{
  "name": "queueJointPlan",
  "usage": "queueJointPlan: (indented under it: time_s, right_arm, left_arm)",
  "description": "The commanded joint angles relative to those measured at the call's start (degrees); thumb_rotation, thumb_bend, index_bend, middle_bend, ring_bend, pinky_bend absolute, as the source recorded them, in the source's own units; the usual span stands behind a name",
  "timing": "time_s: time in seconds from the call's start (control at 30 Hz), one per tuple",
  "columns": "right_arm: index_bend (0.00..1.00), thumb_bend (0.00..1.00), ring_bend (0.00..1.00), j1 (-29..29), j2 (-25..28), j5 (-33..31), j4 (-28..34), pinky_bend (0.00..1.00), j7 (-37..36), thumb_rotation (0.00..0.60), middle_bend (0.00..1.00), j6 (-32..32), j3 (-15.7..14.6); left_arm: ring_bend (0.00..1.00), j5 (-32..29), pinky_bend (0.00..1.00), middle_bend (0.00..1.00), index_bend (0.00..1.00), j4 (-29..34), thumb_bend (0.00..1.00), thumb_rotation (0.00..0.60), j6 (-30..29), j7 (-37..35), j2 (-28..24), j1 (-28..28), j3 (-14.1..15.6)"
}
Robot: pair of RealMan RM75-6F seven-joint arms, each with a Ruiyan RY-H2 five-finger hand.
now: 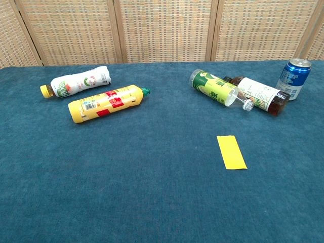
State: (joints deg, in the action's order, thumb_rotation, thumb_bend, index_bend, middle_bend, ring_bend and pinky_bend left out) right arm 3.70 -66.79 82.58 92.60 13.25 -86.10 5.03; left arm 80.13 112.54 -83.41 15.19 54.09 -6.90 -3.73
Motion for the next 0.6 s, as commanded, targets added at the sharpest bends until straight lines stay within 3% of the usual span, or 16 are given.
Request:
queueJointPlan:
  time_s: [0.03,0.33,0.6]
  right_arm:
    - [0.0,0.0,0.0,0.0,0.0,0.2,-0.1,0.0,0.0,0.6,0.0,0.1,-0.1]
    - [0.0,0.0,0.0,1.8,-0.1,2.2,0.6,0.0,-0.1,0.6,0.0,2.8,-0.9]
    - [0.18,0.0,0.0,14.9,-1.1,5.4,2.0,0.0,-6.1,0.6,0.0,19.4,1.3]
  left_arm:
    - [0.0,0.0,0.0,0.0,0.0,0.0,0.0,0.6,0.0,-0.1,0.0,0.1,0.1]
    - [0.0,0.1,0.0,0.0,0.0,-0.3,0.0,0.6,-0.3,-0.9,-0.1,0.1,-0.1]
    - [0.0,-0.7,0.0,0.0,0.0,-1.8,0.0,0.6,1.4,-1.5,1.0,-1.4,-1.0]
